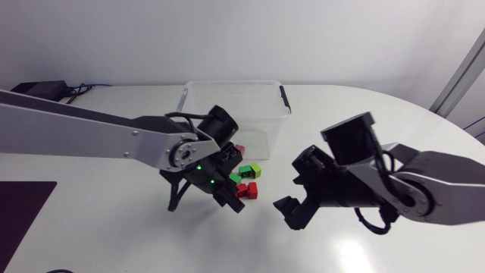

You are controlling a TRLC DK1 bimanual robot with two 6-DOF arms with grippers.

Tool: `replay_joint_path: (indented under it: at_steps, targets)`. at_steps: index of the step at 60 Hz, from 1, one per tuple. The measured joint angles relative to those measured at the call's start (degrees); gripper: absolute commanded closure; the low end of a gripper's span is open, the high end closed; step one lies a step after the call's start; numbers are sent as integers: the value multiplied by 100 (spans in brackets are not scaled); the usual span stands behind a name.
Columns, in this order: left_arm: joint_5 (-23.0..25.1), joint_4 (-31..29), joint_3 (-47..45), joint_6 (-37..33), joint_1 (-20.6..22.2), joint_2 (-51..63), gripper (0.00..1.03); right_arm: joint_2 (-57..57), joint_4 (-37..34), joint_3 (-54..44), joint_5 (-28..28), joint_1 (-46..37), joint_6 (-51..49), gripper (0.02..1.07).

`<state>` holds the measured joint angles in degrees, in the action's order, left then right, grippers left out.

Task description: Place the duplo bricks in the container

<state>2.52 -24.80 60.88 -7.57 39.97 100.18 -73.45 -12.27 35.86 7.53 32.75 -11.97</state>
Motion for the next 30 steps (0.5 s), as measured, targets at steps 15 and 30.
replay_joint_path:
  at_steps: [15,30]
  targets:
    - [2,-127,-195,-2,-188,-1401,74,-1285,15,717,-249,396,262,8]
    - [7,-142,-247,-2,-197,-977,52,-1858,-72,1196,-634,468,737,12]
